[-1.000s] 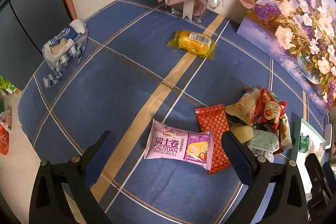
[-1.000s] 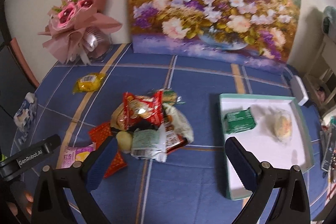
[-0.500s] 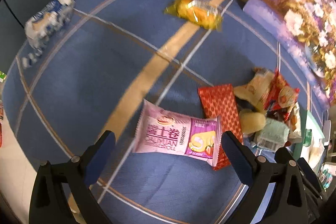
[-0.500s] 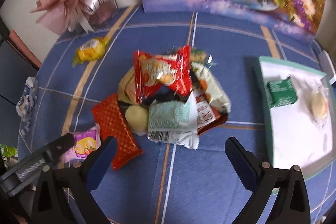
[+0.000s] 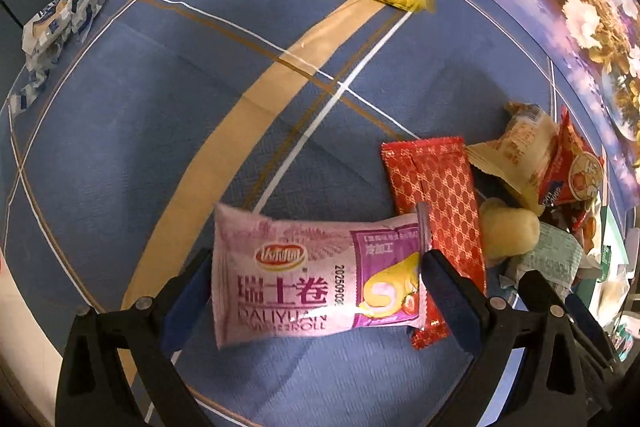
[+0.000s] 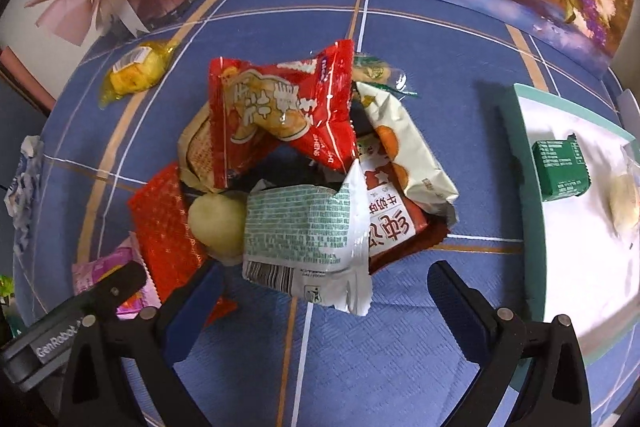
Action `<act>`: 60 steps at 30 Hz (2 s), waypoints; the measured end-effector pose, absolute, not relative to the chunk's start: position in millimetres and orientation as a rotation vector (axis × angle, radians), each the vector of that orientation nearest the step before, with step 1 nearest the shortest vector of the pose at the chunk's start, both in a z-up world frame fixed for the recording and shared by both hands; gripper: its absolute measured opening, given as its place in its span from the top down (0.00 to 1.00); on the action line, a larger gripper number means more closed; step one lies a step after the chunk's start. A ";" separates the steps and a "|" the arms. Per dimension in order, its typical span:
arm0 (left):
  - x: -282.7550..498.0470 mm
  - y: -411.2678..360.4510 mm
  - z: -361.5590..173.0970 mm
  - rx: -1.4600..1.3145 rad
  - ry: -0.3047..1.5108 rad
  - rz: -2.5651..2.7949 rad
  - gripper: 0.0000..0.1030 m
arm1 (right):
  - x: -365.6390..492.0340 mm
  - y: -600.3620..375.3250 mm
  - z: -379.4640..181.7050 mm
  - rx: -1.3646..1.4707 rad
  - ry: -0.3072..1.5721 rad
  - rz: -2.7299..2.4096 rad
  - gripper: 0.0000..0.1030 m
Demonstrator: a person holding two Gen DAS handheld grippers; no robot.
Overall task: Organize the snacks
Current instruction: 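Grasp the pink Swiss-roll pack with the left tool while the right tool grasps the chip bag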
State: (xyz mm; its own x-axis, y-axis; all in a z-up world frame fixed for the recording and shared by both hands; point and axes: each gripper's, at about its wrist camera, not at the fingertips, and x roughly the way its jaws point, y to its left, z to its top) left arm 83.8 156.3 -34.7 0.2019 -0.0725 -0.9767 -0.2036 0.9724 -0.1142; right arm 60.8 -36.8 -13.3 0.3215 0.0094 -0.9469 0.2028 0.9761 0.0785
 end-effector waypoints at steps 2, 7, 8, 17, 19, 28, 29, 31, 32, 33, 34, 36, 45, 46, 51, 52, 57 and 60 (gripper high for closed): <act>85.1 156.8 -36.0 -0.242 1.366 0.103 0.04 | 65.0 -35.4 -17.6 0.188 1.245 -0.128 0.01; 88.0 159.9 -39.2 -0.265 1.365 0.105 0.04 | 74.4 -29.5 -30.7 0.171 1.274 -0.125 0.08; 88.9 159.4 -39.3 -0.266 1.364 0.107 0.04 | 75.6 -28.0 -32.3 0.163 1.277 -0.123 0.09; 94.9 155.9 -38.1 -0.241 1.356 0.090 0.15 | 74.1 -26.6 -28.7 0.171 1.262 -0.115 0.30; 91.8 152.9 -36.4 -0.238 1.352 0.082 0.19 | 73.6 -26.4 -25.6 0.198 1.260 -0.086 0.37; 87.8 157.9 -25.9 -0.280 1.330 0.057 0.22 | 65.8 -38.6 -10.3 0.229 1.237 -0.070 0.38; 87.6 158.3 -22.5 -0.282 1.323 0.057 0.22 | 64.5 -41.5 -6.3 0.233 1.227 -0.070 0.38; 88.4 166.1 -15.3 -0.287 1.304 0.055 0.22 | 62.0 -47.0 2.4 0.248 1.208 -0.062 0.39; 87.7 167.4 -11.5 -0.287 1.293 0.054 0.22 | 61.3 -47.9 5.5 0.258 1.198 -0.058 0.39; 84.7 170.8 -10.3 -0.288 1.284 0.053 0.22 | 60.1 -49.2 9.9 0.261 1.189 -0.054 0.40; 83.6 172.4 -5.7 -0.291 1.273 0.052 0.22 | 58.6 -50.5 14.7 0.263 1.179 -0.053 0.41; 80.9 174.6 3.4 -0.296 1.248 0.048 0.22 | 55.6 -52.5 23.2 0.270 1.165 -0.048 0.54; 61.8 165.2 32.7 -0.278 1.203 0.039 0.22 | 50.5 -54.5 25.5 0.289 1.179 -0.022 0.59; 61.4 164.4 31.3 -0.275 1.208 0.039 0.22 | 50.8 -54.3 22.1 0.294 1.187 -0.017 0.59; 61.6 164.2 29.4 -0.279 1.222 0.045 0.22 | 54.0 -50.0 8.5 0.286 1.215 -0.015 0.58; 63.4 163.9 27.9 -0.280 1.225 0.046 0.22 | 55.2 -49.8 4.6 0.290 1.217 -0.018 0.56; 67.6 162.5 21.0 -0.287 1.236 0.044 0.22 | 58.9 -51.4 -10.1 0.309 1.234 -0.022 0.38; 68.3 162.5 19.3 -0.291 1.237 0.043 0.22 | 61.1 -49.6 -16.4 0.291 1.232 -0.032 0.38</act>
